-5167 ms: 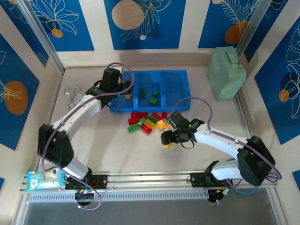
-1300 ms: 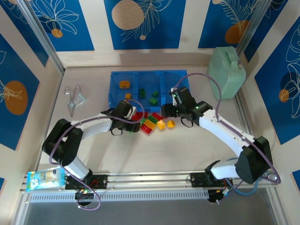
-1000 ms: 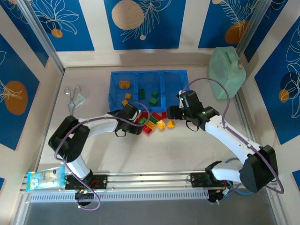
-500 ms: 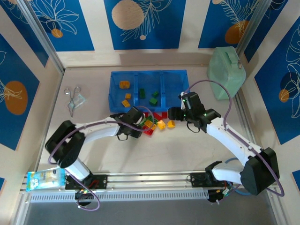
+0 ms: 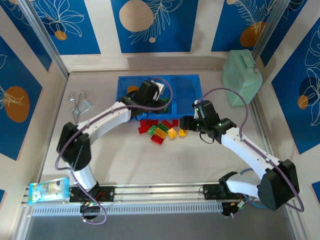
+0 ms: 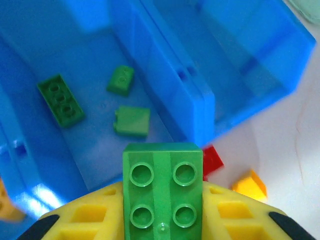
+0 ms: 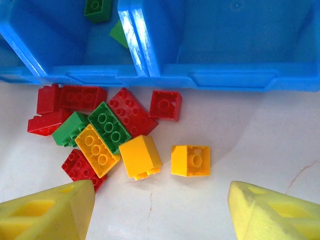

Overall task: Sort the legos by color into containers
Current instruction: Place the lego in the container, then pick up the lego from the center of the table.

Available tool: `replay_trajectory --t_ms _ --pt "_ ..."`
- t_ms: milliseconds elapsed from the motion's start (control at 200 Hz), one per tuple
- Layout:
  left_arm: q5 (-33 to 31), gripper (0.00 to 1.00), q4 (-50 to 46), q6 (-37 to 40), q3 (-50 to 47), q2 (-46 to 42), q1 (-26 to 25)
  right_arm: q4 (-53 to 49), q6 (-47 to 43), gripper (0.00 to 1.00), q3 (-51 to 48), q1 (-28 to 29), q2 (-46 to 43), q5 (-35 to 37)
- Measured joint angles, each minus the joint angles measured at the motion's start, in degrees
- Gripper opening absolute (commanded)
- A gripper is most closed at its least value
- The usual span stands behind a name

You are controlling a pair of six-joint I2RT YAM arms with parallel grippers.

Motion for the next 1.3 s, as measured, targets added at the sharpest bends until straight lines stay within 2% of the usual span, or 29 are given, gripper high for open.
replay_trajectory --t_ms 275,340,425,480,660,765,941,1121,1296 --pt "0.0 0.35 -5.4 2.1 18.0 17.3 2.9 -2.9 1.3 0.71 -5.2 0.0 -7.1 0.0" --pt "0.0 0.39 -6.8 2.6 20.9 19.6 3.2 -3.7 1.5 0.71 -5.8 -0.1 -8.3 0.0" --pt "-0.2 0.53 -8.4 3.1 23.6 21.5 3.4 -4.3 1.5 0.72 -6.1 -0.1 -9.3 0.0" --pt "-0.2 0.58 -9.2 3.7 24.6 21.8 3.4 -4.4 1.5 0.73 -6.1 -0.2 -9.5 0.0" --pt "-0.1 0.62 -10.0 3.7 25.0 21.2 3.4 -4.6 1.4 0.74 -6.1 -0.2 -9.2 0.0" --pt "-0.1 0.62 -9.1 4.0 21.0 17.3 2.8 -4.5 1.1 0.74 -6.0 -0.2 -7.6 -0.4" --pt "-0.1 0.62 -5.3 4.4 9.8 4.6 1.6 -5.0 -0.4 0.74 -3.9 0.9 -2.8 -1.1" --pt "0.6 0.62 3.1 4.1 -6.2 -10.0 1.0 -5.8 -3.4 0.73 1.2 4.3 4.2 -1.0" --pt "0.5 0.61 8.6 2.3 -20.4 -19.3 1.0 -6.8 -5.8 0.69 7.1 7.1 13.1 -0.9"
